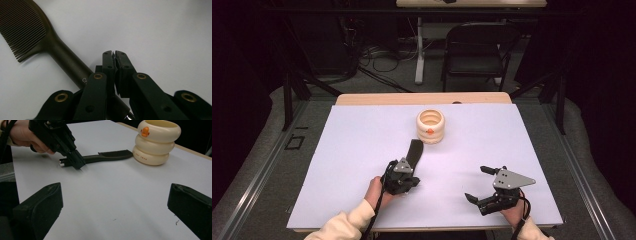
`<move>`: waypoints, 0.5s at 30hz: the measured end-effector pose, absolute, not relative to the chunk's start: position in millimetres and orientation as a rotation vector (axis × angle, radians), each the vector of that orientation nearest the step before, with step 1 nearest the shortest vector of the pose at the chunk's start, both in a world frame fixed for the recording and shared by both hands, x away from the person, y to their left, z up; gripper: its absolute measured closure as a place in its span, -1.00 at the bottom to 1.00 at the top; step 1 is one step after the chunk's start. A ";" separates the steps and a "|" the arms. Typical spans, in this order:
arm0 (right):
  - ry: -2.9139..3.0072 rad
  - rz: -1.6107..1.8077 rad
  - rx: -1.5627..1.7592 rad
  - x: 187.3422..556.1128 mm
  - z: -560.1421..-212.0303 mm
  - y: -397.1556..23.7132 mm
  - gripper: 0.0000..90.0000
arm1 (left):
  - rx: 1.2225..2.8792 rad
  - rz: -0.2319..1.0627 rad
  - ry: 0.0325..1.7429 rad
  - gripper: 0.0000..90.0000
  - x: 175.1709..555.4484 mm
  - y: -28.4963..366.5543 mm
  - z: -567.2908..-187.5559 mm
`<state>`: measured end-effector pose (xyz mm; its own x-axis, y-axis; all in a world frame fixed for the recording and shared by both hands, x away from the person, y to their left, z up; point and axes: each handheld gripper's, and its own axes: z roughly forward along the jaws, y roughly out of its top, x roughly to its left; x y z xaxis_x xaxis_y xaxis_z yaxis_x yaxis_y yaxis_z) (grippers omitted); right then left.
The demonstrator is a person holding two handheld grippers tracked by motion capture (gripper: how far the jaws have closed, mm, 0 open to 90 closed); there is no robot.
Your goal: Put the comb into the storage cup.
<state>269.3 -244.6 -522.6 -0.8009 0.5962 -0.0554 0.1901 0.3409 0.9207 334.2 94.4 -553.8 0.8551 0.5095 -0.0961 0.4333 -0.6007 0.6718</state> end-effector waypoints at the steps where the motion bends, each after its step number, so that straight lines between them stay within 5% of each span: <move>1: 2.227 1.452 0.694 269.4 -522.6 -244.6 -1.00 | 2.305 0.135 0.681 0.92 334.4 95.1 -553.7; 15: 2.225 1.453 0.699 270.2 -522.7 -244.2 -1.00 | 2.343 0.171 0.760 0.92 332.7 112.4 -548.8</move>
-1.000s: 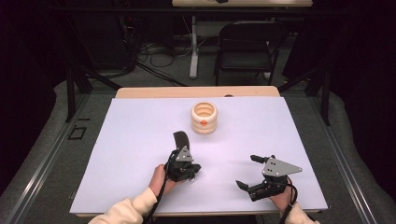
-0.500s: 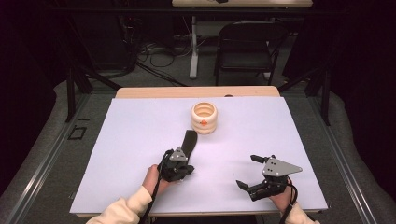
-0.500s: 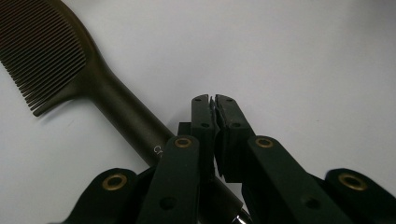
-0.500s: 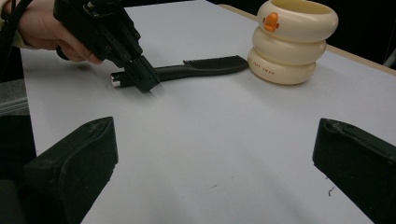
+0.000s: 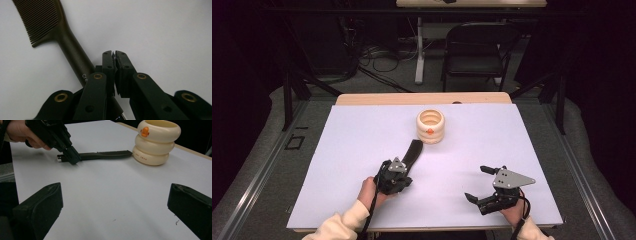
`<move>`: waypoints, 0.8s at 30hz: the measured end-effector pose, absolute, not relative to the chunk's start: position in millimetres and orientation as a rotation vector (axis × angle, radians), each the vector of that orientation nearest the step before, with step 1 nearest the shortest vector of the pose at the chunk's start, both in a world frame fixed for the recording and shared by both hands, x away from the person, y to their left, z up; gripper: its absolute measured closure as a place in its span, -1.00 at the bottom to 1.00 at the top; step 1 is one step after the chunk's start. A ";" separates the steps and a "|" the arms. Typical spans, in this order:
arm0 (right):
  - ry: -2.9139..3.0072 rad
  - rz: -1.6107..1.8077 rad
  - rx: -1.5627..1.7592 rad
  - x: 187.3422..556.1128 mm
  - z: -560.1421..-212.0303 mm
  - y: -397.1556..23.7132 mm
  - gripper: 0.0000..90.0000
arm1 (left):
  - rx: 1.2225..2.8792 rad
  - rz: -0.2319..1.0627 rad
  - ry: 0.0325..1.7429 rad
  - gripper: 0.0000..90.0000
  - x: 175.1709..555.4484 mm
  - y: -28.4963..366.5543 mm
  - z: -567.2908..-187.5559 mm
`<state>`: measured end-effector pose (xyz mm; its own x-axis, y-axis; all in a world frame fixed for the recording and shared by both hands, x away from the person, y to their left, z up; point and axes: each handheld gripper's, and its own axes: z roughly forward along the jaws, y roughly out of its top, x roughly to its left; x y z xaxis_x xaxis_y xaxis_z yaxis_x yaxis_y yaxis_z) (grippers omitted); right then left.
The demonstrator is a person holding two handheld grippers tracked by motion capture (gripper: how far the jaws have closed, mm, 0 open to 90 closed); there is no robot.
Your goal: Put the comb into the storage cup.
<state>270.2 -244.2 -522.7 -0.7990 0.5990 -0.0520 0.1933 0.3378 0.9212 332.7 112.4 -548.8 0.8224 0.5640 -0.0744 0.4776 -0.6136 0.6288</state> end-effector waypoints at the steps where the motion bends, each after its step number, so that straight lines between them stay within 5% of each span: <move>1: 2.224 1.453 0.699 270.3 -522.7 -244.2 -1.00 | 2.346 0.169 0.766 0.91 332.8 113.7 -548.7; 24: 2.228 1.450 0.700 271.6 -522.6 -243.8 -1.00 | 2.358 0.206 0.836 0.85 335.8 138.3 -547.3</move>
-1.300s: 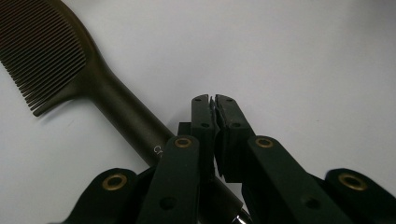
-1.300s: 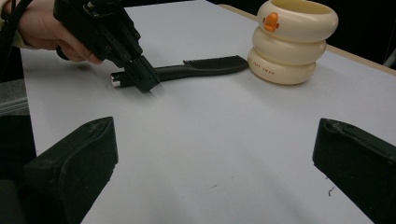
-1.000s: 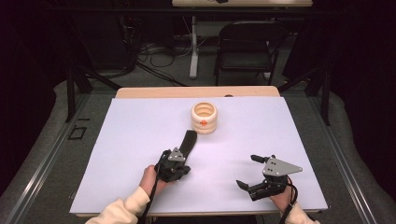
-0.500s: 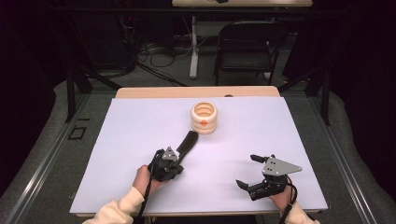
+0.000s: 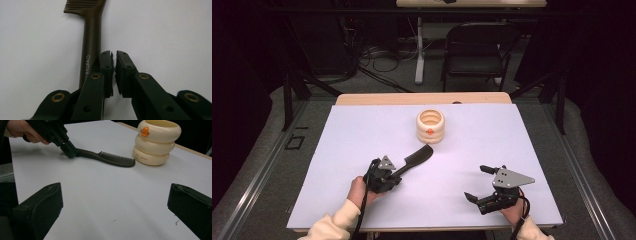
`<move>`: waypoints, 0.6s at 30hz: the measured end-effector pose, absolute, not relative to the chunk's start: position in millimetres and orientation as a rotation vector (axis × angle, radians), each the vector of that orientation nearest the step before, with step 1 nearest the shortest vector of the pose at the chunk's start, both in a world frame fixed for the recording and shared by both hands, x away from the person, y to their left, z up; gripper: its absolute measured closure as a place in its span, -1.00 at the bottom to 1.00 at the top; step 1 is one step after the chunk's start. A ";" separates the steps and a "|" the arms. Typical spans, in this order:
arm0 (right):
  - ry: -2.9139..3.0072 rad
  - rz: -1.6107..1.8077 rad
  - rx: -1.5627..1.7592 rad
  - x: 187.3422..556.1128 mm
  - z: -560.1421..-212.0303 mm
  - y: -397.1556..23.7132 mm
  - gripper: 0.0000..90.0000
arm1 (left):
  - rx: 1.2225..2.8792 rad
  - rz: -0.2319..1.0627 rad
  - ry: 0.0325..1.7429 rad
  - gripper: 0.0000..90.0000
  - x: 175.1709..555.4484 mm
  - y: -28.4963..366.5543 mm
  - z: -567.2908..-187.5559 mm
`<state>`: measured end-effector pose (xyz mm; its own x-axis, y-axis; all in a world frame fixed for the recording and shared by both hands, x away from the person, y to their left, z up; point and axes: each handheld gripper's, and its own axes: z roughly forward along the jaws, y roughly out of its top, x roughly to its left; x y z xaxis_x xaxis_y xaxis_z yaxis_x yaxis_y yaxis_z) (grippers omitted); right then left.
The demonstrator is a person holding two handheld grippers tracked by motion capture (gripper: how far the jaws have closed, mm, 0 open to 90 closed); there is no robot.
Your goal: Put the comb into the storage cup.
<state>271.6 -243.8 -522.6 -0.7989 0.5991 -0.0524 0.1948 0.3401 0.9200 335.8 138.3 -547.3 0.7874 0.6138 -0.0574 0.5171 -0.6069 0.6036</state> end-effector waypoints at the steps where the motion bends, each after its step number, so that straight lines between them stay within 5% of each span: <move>1: 2.229 1.449 0.701 271.6 -522.7 -243.9 -1.00 | 2.358 0.204 0.835 0.83 336.1 138.4 -547.3; 18: 2.230 1.449 0.697 271.7 -522.8 -243.5 -1.00 | 2.381 0.236 0.779 -0.16 329.4 129.8 -529.1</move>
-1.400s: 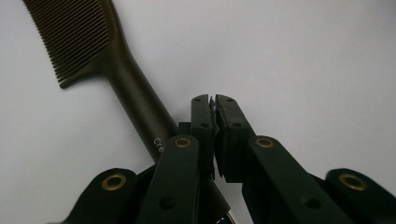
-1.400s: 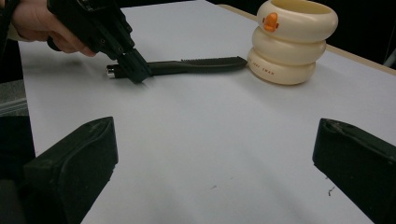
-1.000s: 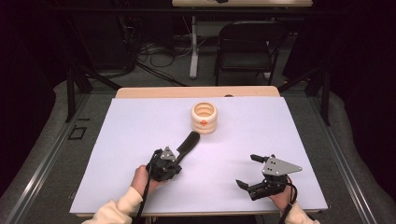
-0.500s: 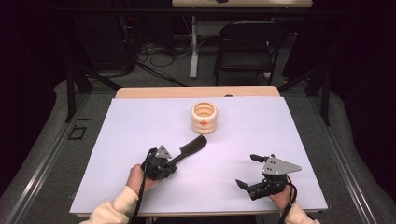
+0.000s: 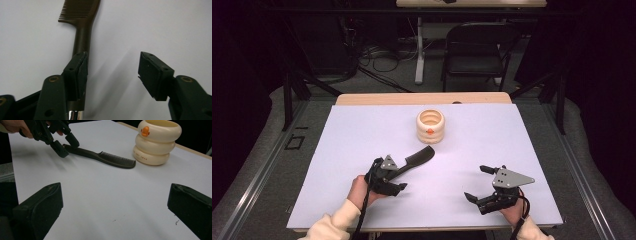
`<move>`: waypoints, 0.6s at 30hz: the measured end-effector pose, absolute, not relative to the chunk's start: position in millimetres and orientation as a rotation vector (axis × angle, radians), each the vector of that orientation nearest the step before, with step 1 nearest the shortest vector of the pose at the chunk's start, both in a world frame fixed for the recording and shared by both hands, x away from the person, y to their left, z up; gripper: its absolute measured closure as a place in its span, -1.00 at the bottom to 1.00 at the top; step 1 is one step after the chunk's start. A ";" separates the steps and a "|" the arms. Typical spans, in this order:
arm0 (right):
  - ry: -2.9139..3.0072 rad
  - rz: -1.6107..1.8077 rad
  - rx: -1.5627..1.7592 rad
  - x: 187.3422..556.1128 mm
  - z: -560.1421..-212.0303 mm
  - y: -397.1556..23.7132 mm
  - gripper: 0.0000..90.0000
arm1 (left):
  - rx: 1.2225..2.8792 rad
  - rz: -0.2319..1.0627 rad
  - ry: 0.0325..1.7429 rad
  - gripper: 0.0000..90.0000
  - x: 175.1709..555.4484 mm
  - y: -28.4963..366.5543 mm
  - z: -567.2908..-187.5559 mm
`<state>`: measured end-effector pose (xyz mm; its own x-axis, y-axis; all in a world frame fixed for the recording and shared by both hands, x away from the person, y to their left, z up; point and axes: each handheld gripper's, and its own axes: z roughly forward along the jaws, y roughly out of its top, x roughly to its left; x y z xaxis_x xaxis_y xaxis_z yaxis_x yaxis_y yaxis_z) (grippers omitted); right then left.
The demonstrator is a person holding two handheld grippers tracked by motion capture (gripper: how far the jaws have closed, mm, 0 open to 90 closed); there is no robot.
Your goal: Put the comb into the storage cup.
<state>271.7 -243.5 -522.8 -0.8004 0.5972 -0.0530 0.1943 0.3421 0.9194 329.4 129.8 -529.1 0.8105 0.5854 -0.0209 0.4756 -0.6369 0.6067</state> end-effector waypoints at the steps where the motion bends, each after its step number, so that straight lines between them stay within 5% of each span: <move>1: 2.231 1.449 0.696 271.6 -522.9 -243.3 -1.00 | 2.380 0.240 0.778 -0.21 329.5 130.1 -527.7; 9: 2.237 1.448 0.701 272.3 -523.5 -242.7 -1.00 | 2.390 0.306 0.791 -0.59 334.6 130.9 -525.4; 18: 2.237 1.450 0.697 271.6 -523.7 -241.8 -1.00 | 2.390 0.358 0.814 -0.76 345.7 132.3 -521.4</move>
<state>271.6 -241.8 -523.7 -0.8031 0.5937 -0.0495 0.1973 0.3435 0.9182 345.7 132.3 -521.4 0.7773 0.6259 0.0630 0.4691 -0.6435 0.6048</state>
